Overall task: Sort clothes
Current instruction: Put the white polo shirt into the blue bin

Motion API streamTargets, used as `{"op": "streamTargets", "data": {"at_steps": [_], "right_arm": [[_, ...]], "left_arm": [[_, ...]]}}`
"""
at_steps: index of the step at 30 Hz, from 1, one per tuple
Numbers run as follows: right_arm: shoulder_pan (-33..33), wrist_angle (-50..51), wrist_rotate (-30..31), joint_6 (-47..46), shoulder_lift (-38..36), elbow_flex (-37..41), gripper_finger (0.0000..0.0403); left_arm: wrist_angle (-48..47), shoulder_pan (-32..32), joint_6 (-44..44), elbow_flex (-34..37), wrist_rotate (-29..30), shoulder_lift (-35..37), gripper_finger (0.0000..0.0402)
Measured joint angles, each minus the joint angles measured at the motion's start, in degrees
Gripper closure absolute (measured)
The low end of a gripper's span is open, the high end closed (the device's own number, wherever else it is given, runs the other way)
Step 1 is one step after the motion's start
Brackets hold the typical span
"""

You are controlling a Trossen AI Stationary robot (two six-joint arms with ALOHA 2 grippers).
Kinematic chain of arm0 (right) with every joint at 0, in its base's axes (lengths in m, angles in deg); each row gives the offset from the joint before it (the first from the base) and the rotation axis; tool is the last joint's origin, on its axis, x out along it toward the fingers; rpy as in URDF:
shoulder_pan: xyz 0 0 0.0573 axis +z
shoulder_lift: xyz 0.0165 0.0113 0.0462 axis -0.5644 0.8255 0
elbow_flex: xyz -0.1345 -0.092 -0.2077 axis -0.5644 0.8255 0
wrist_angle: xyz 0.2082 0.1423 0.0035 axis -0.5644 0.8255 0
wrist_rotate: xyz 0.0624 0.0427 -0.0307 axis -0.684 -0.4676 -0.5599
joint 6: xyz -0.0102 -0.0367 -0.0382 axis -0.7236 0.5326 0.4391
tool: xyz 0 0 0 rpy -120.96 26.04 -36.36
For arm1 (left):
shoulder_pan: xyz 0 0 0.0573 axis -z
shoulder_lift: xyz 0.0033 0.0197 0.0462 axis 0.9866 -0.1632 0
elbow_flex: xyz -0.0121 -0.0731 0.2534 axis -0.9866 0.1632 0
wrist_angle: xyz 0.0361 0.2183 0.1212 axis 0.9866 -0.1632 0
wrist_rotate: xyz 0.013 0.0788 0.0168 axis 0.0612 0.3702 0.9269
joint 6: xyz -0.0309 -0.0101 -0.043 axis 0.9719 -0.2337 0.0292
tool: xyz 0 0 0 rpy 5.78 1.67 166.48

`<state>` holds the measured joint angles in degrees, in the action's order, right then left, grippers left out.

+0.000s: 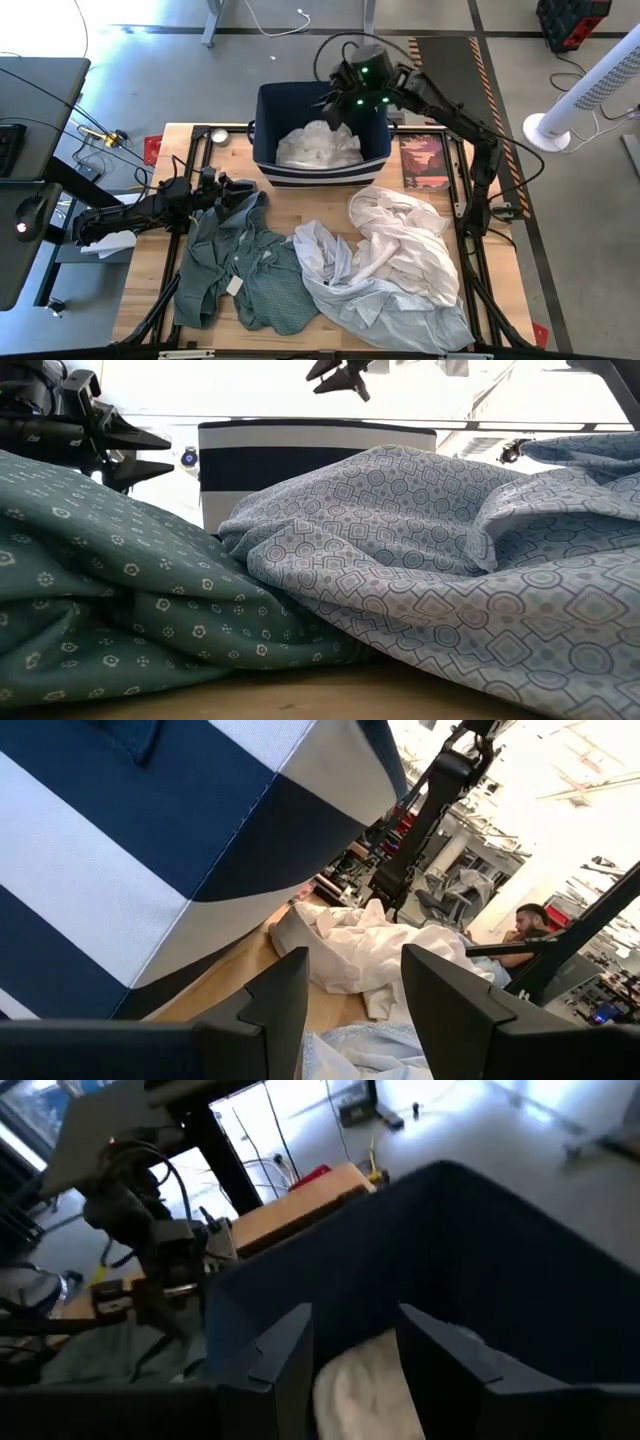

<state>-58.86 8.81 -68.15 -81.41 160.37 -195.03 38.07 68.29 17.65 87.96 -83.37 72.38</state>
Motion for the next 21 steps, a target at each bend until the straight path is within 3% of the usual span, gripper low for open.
{"op": "streamTargets", "data": {"at_steps": [3,7,9,11,15,16,18,21], "right_arm": [[1.4,8.7,-2.6,-3.0,-2.0,-5.1,0.0261],[5.3,13.5,-11.2,-7.0,-9.7,0.7,0.0261],[9.4,17.9,-11.3,-8.7,-13.1,4.4,0.0261],[14.8,21.8,-6.9,-13.1,-16.3,9.2,0.0261],[25.5,27.3,12.4,-29.0,-21.9,23.5,0.0261],[27.2,27.7,14.9,-32.6,-22.9,27.5,0.0261],[29.4,27.3,15.2,-40.2,-24.7,35.2,0.0261],[30.7,26.7,10.5,-48.5,-26.0,45.5,0.0259]], "left_arm": [[0.0,0.0,0.4,0.0,0.0,0.0,0.0245],[0.0,0.0,0.4,0.0,0.0,0.0,0.0245],[0.0,0.0,0.4,0.0,0.0,0.0,0.0245],[0.0,0.0,0.4,0.0,0.0,0.0,0.0245],[0.0,0.0,0.5,0.0,0.0,0.0,0.0245],[0.0,0.0,0.5,0.0,0.0,0.0,0.0245],[0.0,0.0,0.5,0.0,0.0,0.0,0.0245],[0.0,0.0,0.5,0.0,0.0,0.0,0.0245]]}}
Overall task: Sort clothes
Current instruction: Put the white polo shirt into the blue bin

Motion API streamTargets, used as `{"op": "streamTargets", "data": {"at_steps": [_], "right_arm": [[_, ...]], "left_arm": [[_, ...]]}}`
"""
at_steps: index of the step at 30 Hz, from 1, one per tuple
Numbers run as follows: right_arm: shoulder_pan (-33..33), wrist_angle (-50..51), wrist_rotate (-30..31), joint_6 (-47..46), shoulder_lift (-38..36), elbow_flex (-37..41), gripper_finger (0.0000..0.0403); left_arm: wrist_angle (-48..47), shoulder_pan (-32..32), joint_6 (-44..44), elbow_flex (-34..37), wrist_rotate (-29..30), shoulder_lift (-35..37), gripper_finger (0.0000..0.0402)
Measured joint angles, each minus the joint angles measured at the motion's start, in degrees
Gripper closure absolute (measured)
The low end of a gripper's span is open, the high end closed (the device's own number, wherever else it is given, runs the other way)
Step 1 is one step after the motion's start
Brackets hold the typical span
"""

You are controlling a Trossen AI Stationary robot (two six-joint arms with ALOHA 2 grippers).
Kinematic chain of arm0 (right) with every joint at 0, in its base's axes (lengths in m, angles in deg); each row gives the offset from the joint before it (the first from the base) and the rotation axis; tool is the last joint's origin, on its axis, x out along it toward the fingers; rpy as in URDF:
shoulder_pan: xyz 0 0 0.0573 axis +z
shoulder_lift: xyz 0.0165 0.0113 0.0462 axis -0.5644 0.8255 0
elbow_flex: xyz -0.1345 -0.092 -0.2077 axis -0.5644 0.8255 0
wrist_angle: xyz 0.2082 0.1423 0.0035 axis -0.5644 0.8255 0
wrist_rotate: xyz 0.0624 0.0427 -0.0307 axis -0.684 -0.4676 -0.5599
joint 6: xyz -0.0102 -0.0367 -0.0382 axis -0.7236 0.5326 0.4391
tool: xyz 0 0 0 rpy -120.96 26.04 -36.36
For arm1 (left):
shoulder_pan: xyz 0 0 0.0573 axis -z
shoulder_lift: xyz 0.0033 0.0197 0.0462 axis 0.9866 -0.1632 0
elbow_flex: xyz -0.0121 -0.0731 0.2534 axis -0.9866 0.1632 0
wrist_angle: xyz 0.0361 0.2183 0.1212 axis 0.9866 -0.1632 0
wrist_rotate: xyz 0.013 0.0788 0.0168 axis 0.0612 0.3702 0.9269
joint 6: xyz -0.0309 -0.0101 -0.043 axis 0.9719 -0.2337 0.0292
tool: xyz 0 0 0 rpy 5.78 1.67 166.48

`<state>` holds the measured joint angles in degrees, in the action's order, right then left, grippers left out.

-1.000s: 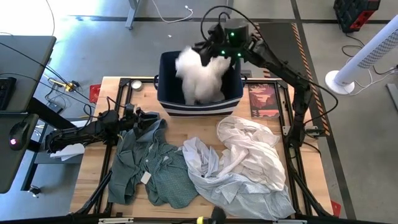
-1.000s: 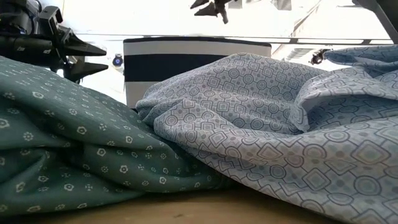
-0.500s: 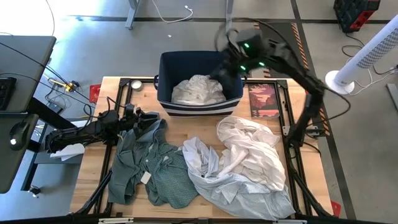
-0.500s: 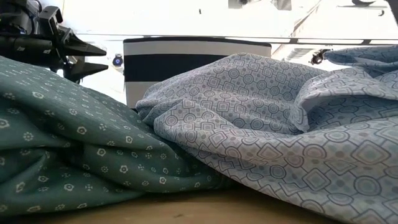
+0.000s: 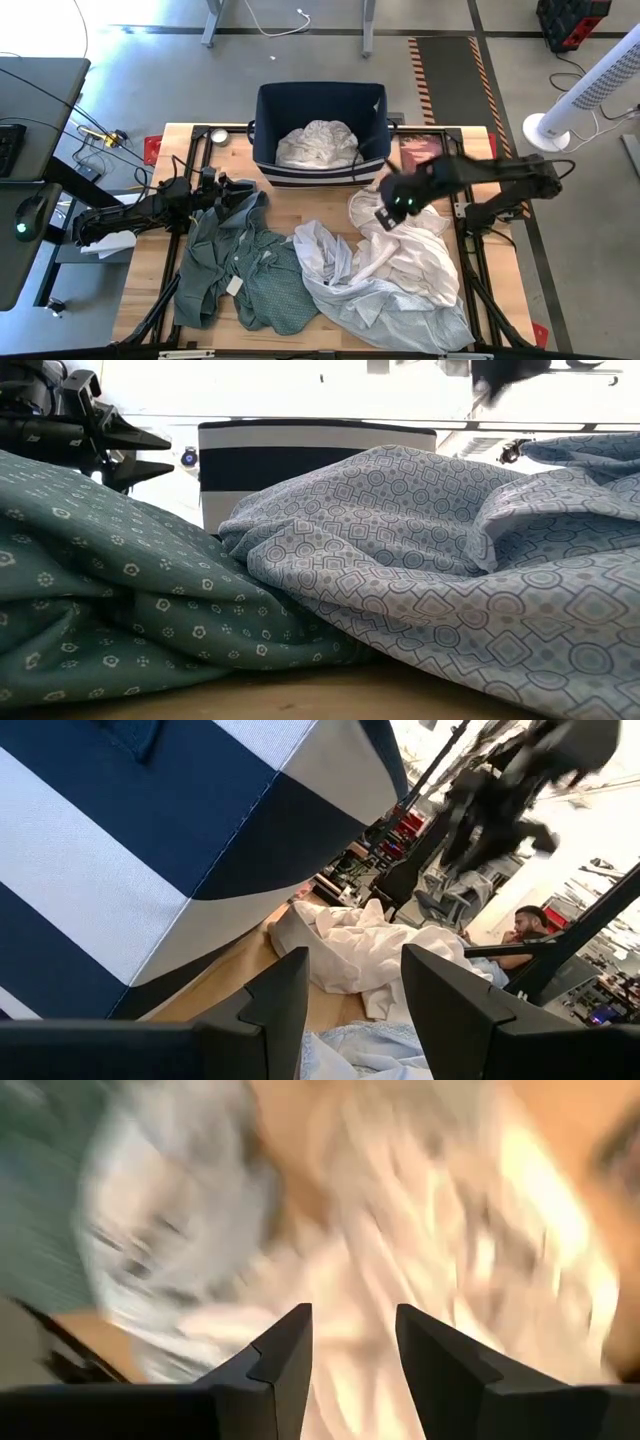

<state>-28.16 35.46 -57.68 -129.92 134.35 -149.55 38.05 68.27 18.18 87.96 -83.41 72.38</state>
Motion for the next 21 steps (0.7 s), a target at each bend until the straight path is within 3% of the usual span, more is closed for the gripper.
{"op": "streamTargets", "data": {"at_steps": [3,8,13,16,19,21], "right_arm": [[0.6,-2.3,-3.1,-0.6,0.0,8.9,0.0249],[0.6,-11.7,0.5,-3.0,0.7,22.5,0.0214],[0.2,-29.2,-3.8,-4.5,5.0,34.9,0.0209],[0.2,-38.4,-6.4,-6.8,8.3,39.4,0.0252],[-0.2,-41.4,-8.3,-8.8,9.8,40.1,0.0347],[-0.2,-41.4,-7.3,-7.0,8.8,39.0,0.0385]], "left_arm": [[0.0,0.0,0.0,0.0,0.0,0.0,0.0245],[0.0,0.0,0.0,0.0,0.0,0.0,0.0245],[-0.4,0.0,0.0,0.0,0.0,0.0,0.0245],[-0.5,0.0,0.7,0.0,-0.1,0.0,0.0245],[-0.5,0.0,1.2,0.0,-0.1,0.0,0.0245],[-0.6,0.0,1.7,0.0,-0.1,0.0,0.0245]]}}
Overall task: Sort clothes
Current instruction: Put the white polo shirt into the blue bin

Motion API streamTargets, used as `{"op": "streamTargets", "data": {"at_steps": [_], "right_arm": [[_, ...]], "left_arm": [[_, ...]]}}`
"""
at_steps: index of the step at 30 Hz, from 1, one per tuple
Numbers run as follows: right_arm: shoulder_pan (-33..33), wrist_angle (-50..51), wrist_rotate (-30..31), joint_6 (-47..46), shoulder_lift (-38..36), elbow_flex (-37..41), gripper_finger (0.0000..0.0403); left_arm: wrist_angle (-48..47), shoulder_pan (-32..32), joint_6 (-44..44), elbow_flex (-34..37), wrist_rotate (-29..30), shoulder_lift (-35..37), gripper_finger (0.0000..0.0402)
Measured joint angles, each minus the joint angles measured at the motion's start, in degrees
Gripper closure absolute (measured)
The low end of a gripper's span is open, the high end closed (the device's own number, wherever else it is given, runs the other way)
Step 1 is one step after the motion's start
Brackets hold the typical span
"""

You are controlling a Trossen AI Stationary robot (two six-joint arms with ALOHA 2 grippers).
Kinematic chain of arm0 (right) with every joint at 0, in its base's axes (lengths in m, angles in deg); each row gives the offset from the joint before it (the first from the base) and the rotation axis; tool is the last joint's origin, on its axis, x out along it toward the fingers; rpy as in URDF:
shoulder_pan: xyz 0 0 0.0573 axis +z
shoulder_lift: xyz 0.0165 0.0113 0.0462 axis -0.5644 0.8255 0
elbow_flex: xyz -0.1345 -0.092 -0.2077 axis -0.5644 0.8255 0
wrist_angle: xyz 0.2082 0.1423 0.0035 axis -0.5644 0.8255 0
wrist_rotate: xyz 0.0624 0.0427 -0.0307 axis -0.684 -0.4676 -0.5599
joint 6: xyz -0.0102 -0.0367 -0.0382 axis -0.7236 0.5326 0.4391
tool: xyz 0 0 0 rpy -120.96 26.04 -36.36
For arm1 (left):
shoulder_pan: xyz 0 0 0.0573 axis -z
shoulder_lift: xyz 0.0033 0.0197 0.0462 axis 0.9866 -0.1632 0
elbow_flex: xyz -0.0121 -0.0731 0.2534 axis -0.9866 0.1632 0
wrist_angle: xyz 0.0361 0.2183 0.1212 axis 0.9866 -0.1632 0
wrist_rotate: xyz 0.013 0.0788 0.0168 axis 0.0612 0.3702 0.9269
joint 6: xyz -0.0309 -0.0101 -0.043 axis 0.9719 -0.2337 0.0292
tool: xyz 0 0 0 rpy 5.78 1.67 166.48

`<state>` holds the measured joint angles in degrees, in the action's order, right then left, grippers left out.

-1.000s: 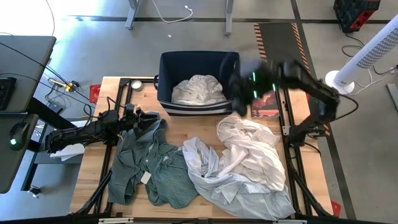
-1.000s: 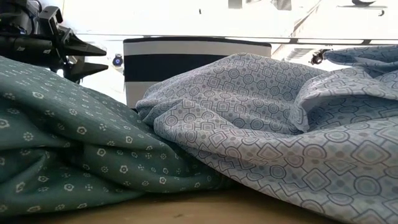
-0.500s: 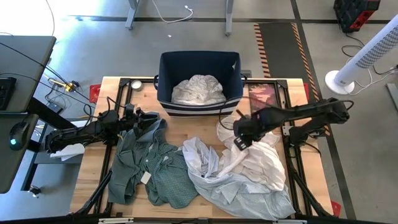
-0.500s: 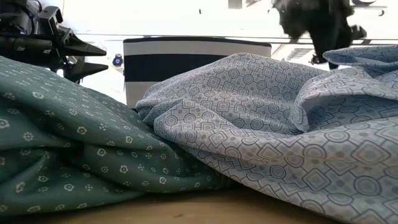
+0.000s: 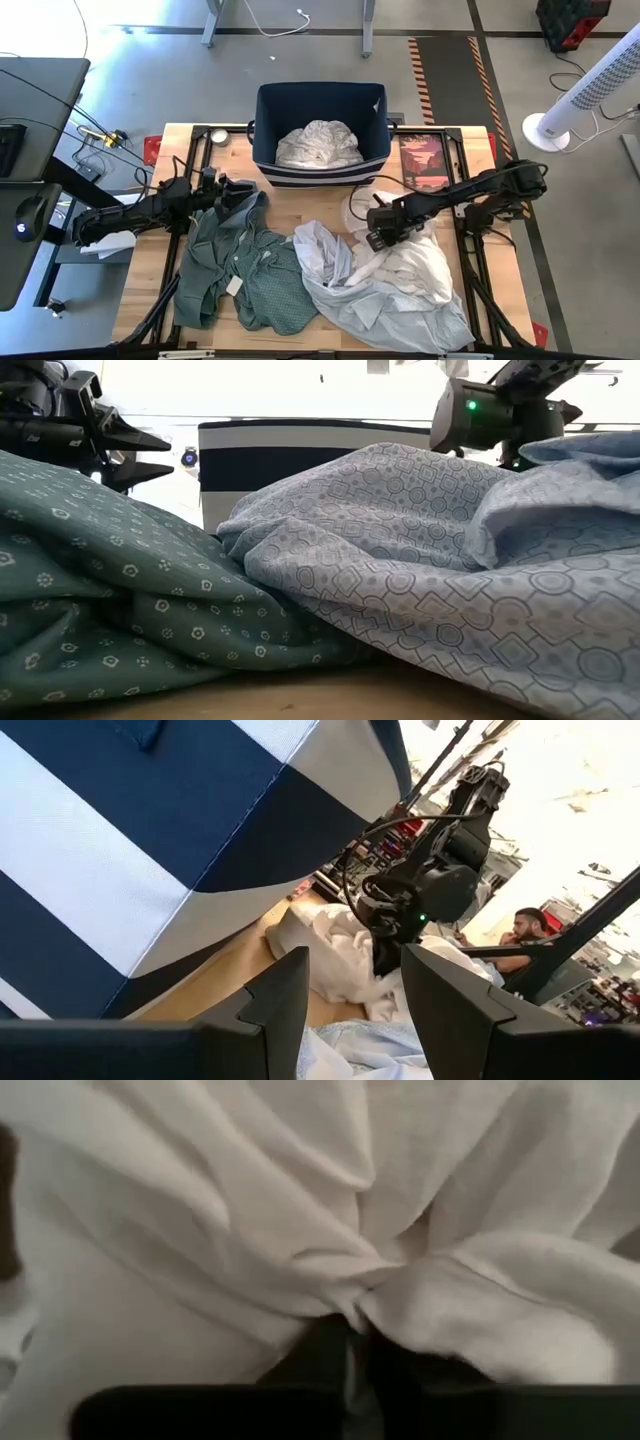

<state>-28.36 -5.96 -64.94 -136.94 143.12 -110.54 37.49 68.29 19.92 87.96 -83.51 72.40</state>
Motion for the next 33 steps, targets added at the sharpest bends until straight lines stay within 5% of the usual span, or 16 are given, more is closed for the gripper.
{"op": "streamTargets", "data": {"at_steps": [10,16,21,24,28,33], "right_arm": [[-1.0,4.9,4.6,18.1,-16.2,-24.7,0.0398],[-5.7,-15.6,8.8,33.6,-18.5,-45.9,0.0400],[-12.9,-41.2,14.2,53.4,-13.3,-61.3,0.0401],[-17.7,-48.4,15.9,65.3,-8.1,-70.2,0.0401],[-24.5,-41.2,18.2,72.1,-1.8,-79.8,0.0402],[-30.4,-22.9,18.1,61.9,3.2,-84.5,0.0402]], "left_arm": [[0.9,0.0,3.1,0.0,0.1,0.0,0.0245],[1.2,0.0,4.9,0.0,0.1,0.0,0.0245],[2.1,0.0,5.7,0.0,0.1,0.0,0.0245],[2.8,0.0,5.4,0.0,0.2,-0.1,0.0245],[2.6,0.0,5.4,0.0,0.2,0.0,0.0245],[2.6,0.0,5.3,0.0,0.2,0.0,0.0245]]}}
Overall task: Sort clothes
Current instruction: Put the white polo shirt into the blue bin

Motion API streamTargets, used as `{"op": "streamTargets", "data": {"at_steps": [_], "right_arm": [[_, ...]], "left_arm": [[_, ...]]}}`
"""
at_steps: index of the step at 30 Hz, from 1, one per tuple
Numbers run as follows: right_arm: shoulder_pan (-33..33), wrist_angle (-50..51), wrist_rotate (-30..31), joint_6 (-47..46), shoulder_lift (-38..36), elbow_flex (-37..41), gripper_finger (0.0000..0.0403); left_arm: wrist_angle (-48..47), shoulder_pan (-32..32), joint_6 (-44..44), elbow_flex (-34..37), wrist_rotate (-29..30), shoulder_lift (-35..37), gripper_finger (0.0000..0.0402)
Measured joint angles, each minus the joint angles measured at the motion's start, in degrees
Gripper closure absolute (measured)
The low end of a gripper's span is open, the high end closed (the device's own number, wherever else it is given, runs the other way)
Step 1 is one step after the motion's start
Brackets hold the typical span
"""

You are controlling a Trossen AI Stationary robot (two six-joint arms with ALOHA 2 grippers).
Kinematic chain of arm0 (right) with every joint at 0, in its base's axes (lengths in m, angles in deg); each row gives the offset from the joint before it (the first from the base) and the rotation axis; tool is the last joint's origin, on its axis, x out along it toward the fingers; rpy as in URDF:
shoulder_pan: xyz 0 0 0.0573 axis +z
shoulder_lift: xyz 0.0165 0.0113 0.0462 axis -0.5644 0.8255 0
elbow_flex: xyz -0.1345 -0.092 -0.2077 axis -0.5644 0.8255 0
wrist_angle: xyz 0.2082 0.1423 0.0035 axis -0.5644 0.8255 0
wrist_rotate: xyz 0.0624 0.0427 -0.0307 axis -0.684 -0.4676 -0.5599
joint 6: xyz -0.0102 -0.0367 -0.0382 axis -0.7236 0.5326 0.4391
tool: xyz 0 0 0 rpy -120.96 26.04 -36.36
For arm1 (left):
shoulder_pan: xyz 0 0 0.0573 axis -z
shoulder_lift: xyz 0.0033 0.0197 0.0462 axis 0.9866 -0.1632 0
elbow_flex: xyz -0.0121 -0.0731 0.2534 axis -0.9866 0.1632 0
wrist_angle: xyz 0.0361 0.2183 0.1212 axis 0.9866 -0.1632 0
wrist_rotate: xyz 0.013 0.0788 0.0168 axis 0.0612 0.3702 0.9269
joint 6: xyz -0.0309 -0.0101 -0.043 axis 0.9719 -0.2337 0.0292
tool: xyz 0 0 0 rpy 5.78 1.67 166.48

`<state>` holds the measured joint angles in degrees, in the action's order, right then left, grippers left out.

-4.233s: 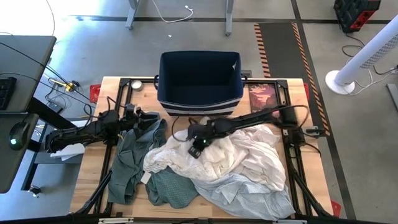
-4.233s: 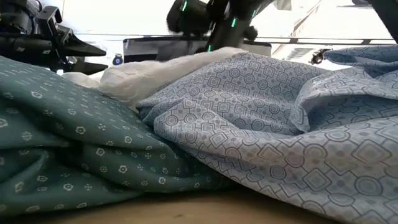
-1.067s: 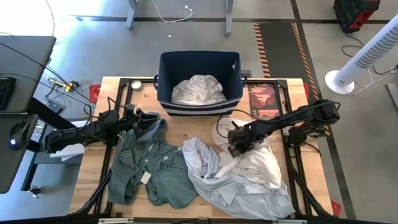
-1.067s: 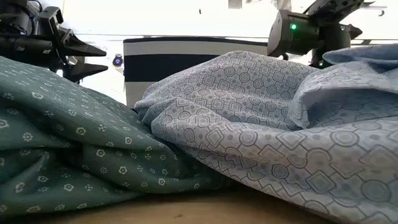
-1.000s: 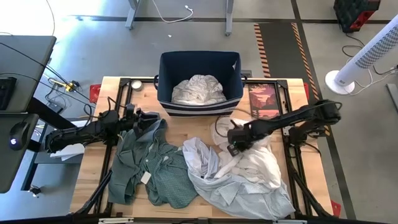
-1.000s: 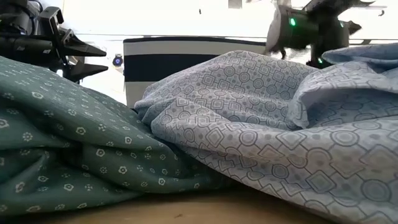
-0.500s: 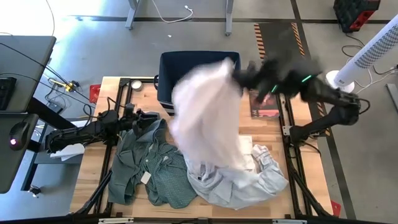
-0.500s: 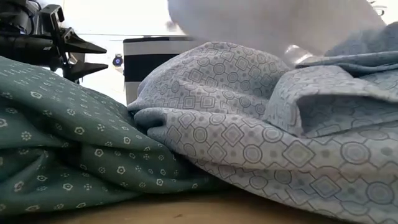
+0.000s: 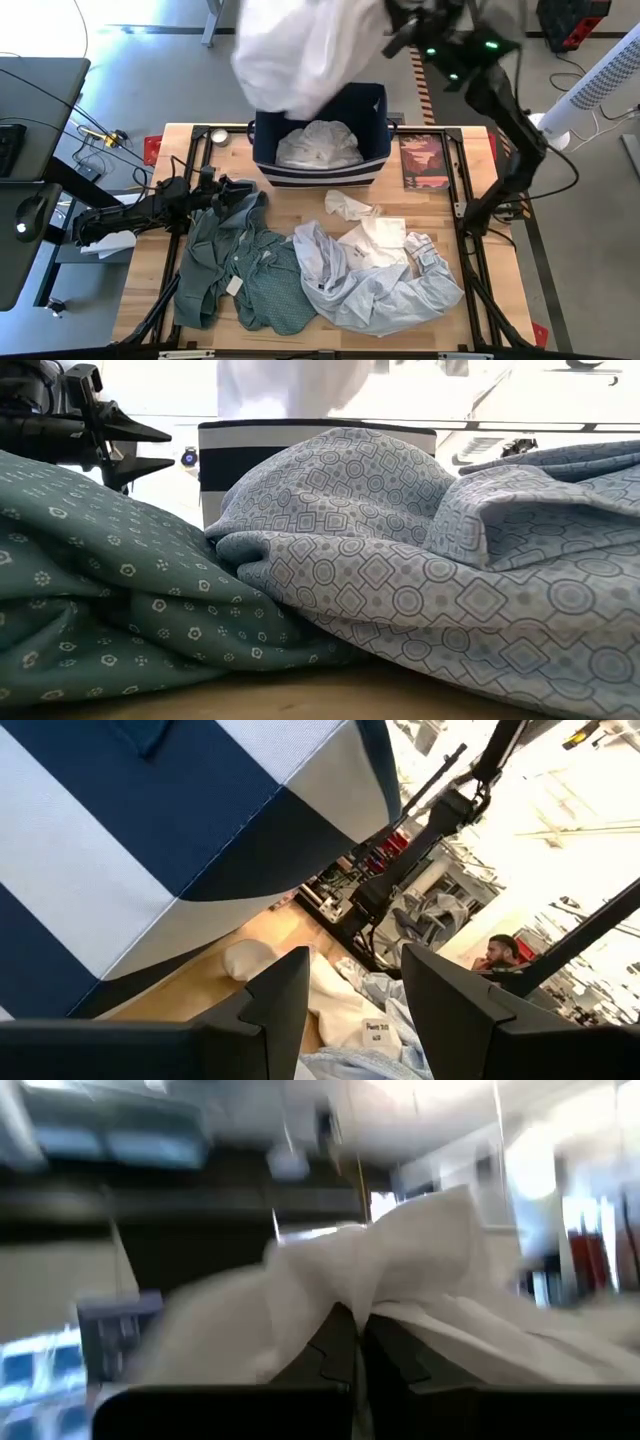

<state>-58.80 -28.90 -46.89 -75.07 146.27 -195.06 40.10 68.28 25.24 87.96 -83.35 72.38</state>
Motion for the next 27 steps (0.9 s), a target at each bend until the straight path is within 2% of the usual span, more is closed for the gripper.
{"op": "streamTargets", "data": {"at_steps": [3,6,9,17,22,25,27], "right_arm": [[-1.6,10.7,-2.4,-5.4,2.0,1.4,0.0402],[-2.0,21.4,-2.8,-6.2,4.0,3.2,0.0402],[-1.3,28.0,-3.1,-9.8,5.4,5.7,0.0402],[2.3,29.5,-12.5,-9.2,9.7,21.0,0.0402],[1.7,29.0,-13.0,-22.7,10.9,31.0,0.0389],[0.5,28.1,-14.8,-25.7,10.7,33.0,0.0367],[-0.3,28.7,-17.6,-25.4,10.5,31.5,0.0341]], "left_arm": [[-0.1,0.0,0.0,0.0,0.0,0.0,0.0245],[-0.2,0.0,0.0,0.0,0.0,0.0,0.0245],[-0.2,0.0,-0.1,0.0,0.0,0.0,0.0245],[-0.3,0.0,-0.1,0.0,0.0,0.0,0.0245],[-0.3,0.0,-0.1,0.0,0.0,0.0,0.0245],[-0.3,0.0,-0.1,0.0,0.0,0.0,0.0245],[-0.3,0.0,-0.1,0.0,0.0,0.0,0.0245]]}}
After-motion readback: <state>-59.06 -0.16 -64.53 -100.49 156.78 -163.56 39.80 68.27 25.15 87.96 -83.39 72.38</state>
